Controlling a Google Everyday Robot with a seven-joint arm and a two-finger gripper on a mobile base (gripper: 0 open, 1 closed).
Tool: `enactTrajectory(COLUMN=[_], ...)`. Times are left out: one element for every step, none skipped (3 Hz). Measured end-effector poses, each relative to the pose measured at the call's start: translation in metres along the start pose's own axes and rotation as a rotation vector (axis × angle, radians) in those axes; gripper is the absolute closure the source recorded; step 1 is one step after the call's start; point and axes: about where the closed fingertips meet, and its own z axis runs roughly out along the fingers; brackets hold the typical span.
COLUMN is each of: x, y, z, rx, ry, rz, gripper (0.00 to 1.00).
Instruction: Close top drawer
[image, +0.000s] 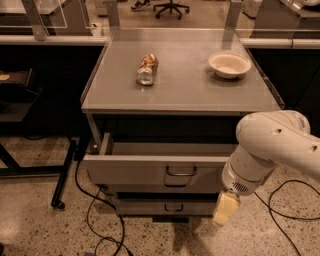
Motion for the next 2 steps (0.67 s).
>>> enactTrajectory(x=[0.0, -0.001], y=[0.0, -0.014], z=[0.0, -0.001], rx=[0.0, 0.015], ry=[0.0, 0.0], rz=[0.0, 0.024], gripper=[0.43, 0.72])
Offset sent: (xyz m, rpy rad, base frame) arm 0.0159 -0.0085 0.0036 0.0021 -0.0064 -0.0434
